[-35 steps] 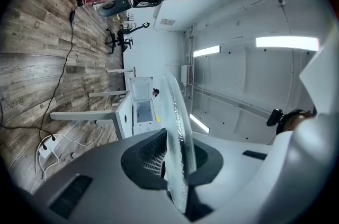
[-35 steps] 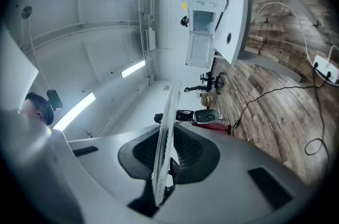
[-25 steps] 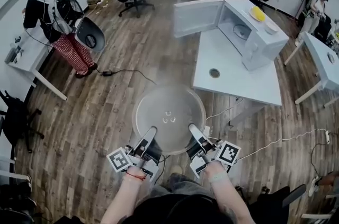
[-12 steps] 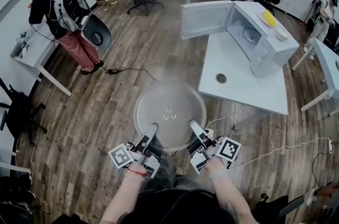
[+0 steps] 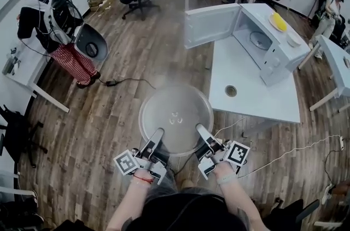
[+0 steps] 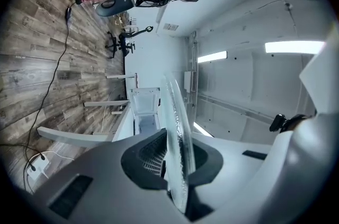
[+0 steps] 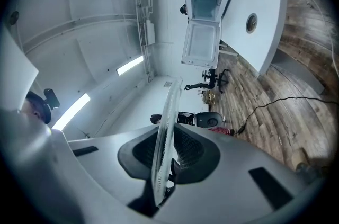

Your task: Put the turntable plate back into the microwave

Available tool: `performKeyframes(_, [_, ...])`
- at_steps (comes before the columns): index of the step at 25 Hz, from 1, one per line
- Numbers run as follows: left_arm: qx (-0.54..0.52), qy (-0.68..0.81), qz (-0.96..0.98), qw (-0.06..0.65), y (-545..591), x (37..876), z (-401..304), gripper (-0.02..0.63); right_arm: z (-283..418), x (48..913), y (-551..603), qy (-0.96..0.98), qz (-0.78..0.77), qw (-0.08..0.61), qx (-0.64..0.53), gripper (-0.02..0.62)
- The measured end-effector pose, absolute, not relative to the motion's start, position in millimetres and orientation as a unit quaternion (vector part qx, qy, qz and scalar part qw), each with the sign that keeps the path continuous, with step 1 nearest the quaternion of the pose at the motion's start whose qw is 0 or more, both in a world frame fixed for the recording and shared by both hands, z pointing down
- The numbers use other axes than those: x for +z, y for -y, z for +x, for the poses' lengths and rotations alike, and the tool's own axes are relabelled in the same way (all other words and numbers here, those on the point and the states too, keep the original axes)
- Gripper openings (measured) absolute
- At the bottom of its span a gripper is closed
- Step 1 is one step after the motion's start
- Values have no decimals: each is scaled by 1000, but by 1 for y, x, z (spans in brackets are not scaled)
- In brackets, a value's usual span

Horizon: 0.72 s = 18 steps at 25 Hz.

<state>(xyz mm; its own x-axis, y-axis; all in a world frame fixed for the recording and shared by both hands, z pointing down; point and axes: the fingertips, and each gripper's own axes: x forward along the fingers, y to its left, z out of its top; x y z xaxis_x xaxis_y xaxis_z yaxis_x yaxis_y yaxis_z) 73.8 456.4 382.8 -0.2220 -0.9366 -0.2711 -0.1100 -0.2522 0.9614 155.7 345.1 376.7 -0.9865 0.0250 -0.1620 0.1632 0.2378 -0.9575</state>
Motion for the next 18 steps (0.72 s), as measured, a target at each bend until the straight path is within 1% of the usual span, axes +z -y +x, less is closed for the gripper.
performKeyframes(11, [-547,477,566,391,-395,369,-57,35,43,377,-299,-773,-2,104,-626,48])
performKeyframes(18, [-522,452,582,428,-365,374,-121,35,-13,380,-281,-764,-38,139,-629,48])
